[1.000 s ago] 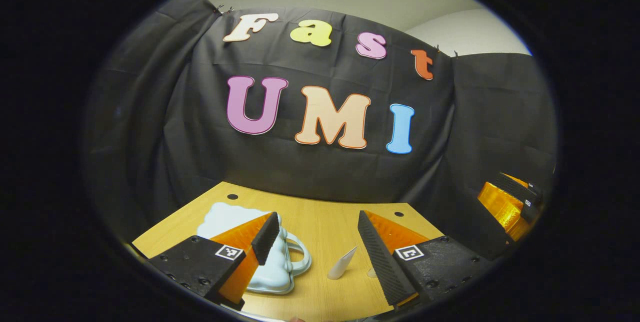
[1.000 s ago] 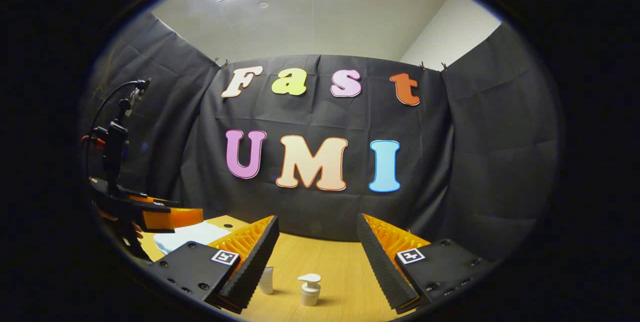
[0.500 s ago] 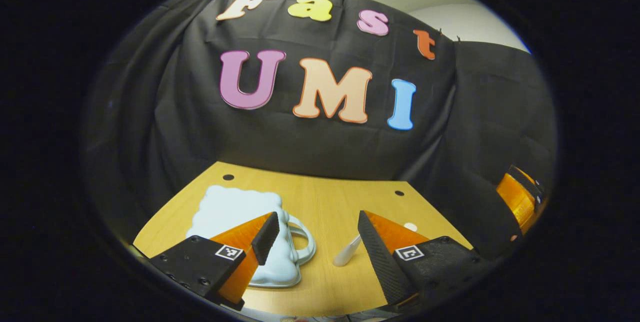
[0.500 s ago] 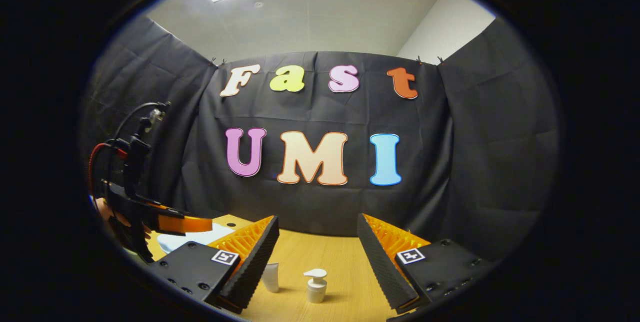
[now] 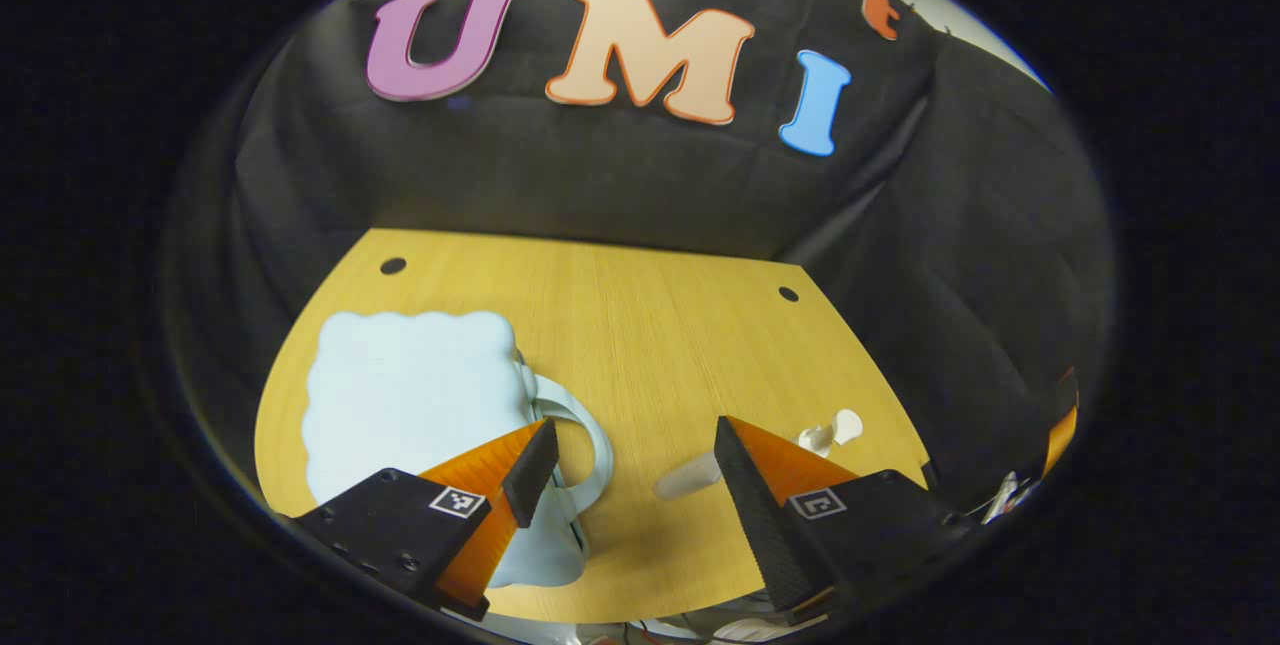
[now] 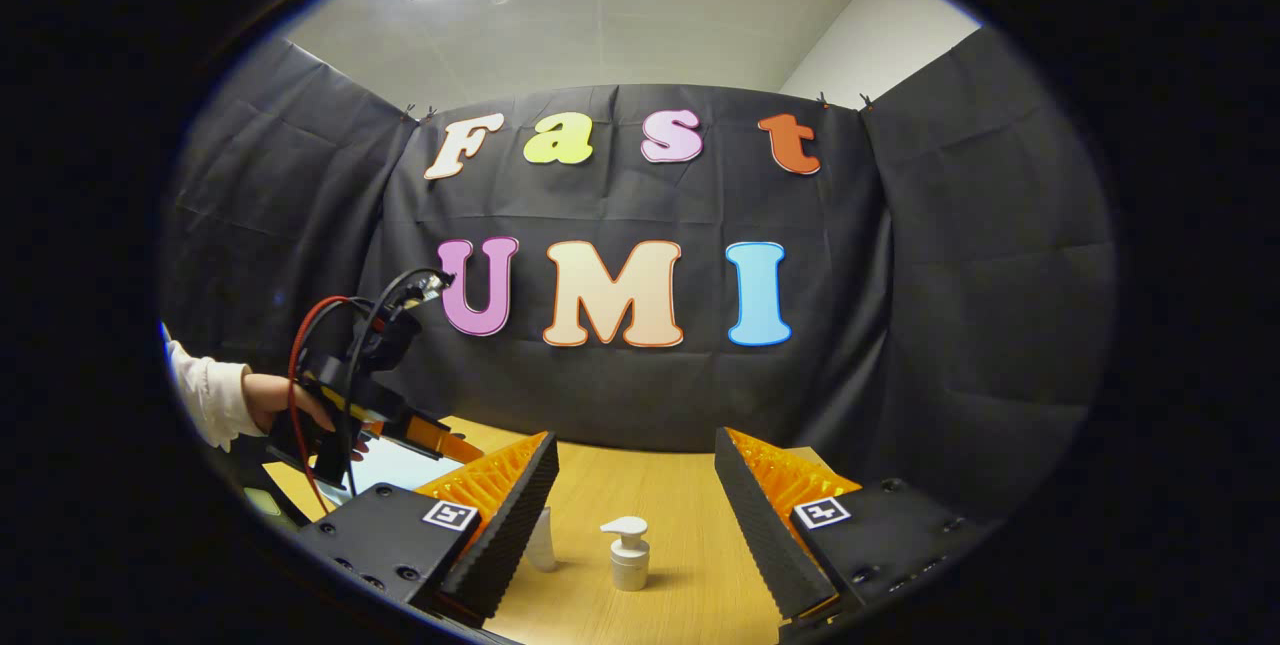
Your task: First open the suitcase, pack the skin care products into it, and then close the suitcase.
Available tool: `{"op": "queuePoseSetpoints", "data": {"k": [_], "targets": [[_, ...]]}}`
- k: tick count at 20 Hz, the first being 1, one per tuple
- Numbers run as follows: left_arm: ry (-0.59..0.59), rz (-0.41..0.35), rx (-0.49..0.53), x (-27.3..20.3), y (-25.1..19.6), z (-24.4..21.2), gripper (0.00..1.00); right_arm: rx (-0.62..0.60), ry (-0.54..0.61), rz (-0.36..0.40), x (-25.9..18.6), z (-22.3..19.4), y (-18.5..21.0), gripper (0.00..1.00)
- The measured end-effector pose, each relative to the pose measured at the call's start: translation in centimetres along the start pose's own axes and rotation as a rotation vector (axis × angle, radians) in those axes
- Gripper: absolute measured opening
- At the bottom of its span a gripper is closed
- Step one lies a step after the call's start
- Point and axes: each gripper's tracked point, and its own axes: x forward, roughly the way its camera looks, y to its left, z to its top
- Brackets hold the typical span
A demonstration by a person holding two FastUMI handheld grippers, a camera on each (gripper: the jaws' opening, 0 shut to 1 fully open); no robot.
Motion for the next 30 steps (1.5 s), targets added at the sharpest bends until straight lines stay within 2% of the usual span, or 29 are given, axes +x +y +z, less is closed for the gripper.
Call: {"op": "queuePoseSetpoints", "data": {"k": [3, 10, 13, 18, 20, 21, 23, 24, 25, 27, 30], "targets": [[0.118, 0.012, -0.056, 3.0, 1.0, -0.9, 0.95, 0.0, 0.003, -0.02, -0.2, -0.1, -0.8, 0.98], [0.34, 0.091, -0.103, 7.6, 2.7, -3.4, 0.95, 0.017, 0.034, -0.059, -0.5, -1.3, -2.7, 0.98], [0.421, 0.132, -0.129, 9.2, 2.9, -4.6, 0.87, 0.03, 0.044, -0.062, -0.4, -1.6, -3.1, 0.98], [0.525, 0.214, -0.138, 11.1, 3.5, -6.3, 0.79, 0.056, 0.062, -0.074, -0.2, -2.5, -4.3, 0.98], [0.561, 0.242, -0.13, 11.7, 4.0, -6.8, 0.73, 0.071, 0.066, -0.077, -0.1, -2.7, -4.7, 0.98], [0.575, 0.255, -0.129, 12.0, 4.2, -7.0, 0.67, 0.078, 0.068, -0.079, 0.1, -2.6, -5.0, 0.98], [0.6, 0.282, -0.114, 12.5, 4.7, -7.6, 0.64, 0.085, 0.071, -0.084, 0.1, -2.9, -5.4, 1.0], [0.6, 0.288, -0.107, 12.8, 5.0, -7.6, 0.59, 0.084, 0.072, -0.087, 0.1, -3.0, -5.6, 0.99], [0.604, 0.302, -0.094, 12.9, 5.5, -7.6, 0.53, 0.083, 0.074, -0.09, 0.1, -3.1, -5.8, 0.99], [0.619, 0.291, -0.122, 13.2, 5.2, -8.3, 0.27, 0.083, 0.079, -0.094, 0.1, -3.4, -6.1, 0.98], [0.625, 0.276, -0.17, 13.4, 5.2, -8.9, 0.13, 0.084, 0.085, -0.097, 0.0, -3.6, -6.2, 0.98]]}}
